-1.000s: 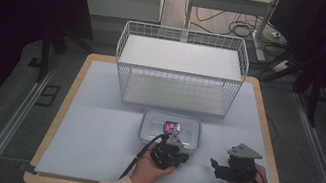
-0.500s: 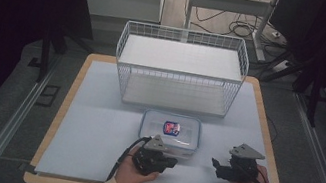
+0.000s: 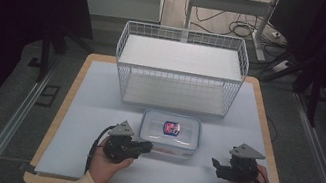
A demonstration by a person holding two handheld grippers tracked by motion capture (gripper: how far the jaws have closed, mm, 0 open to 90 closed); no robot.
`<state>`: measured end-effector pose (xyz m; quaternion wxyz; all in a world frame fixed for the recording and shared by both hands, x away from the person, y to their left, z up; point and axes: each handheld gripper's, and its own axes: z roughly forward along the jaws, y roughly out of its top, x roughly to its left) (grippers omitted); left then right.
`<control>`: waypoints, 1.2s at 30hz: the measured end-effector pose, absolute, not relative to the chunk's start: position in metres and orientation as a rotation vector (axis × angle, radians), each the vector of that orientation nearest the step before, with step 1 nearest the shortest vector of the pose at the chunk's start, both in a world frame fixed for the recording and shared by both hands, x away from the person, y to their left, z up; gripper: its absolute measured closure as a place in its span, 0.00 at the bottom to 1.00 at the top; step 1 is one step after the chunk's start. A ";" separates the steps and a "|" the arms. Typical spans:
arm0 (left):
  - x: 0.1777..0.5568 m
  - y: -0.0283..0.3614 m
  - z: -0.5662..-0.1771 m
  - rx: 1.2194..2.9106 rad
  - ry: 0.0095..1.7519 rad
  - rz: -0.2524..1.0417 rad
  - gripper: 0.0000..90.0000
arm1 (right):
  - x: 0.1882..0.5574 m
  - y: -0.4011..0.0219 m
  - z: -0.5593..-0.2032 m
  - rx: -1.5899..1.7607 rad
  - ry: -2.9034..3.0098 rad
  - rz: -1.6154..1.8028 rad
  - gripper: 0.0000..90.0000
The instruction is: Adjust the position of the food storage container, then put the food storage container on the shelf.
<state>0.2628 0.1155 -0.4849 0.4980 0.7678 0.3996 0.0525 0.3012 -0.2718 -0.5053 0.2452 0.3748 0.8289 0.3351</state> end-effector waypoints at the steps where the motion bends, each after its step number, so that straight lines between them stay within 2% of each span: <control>1: 0.264 0.121 -0.485 1.841 0.998 0.159 0.79 | 0.301 -0.272 -0.505 1.025 2.262 0.917 0.15; 4: 0.265 0.127 -0.484 1.821 1.039 0.185 0.60 | 0.301 -0.272 -0.505 1.023 2.264 0.918 0.15; 6: 0.269 0.131 -0.485 1.819 1.074 0.154 0.49 | 0.301 -0.272 -0.506 1.020 2.266 0.916 0.15; 7: 0.272 0.134 -0.486 1.816 1.084 0.126 0.49 | 0.301 -0.272 -0.506 1.021 2.269 0.915 0.15; 8: 0.273 0.135 -0.487 1.806 1.098 0.115 0.41 | 0.301 -0.271 -0.506 1.018 2.271 0.913 0.15; 10: 0.275 0.139 -0.488 1.798 1.113 0.103 0.35 | 0.301 -0.271 -0.506 1.018 2.272 0.913 0.15; 13: 0.279 0.143 -0.489 1.802 1.129 0.091 0.31 | 0.302 -0.272 -0.506 1.018 2.272 0.913 0.15; 19: 0.282 0.148 -0.490 1.796 1.145 0.088 0.28 | 0.302 -0.272 -0.506 1.015 2.273 0.914 0.15; 36: 0.298 0.150 -0.489 1.762 1.172 0.051 0.26 | 0.302 -0.271 -0.507 1.021 2.278 0.916 0.15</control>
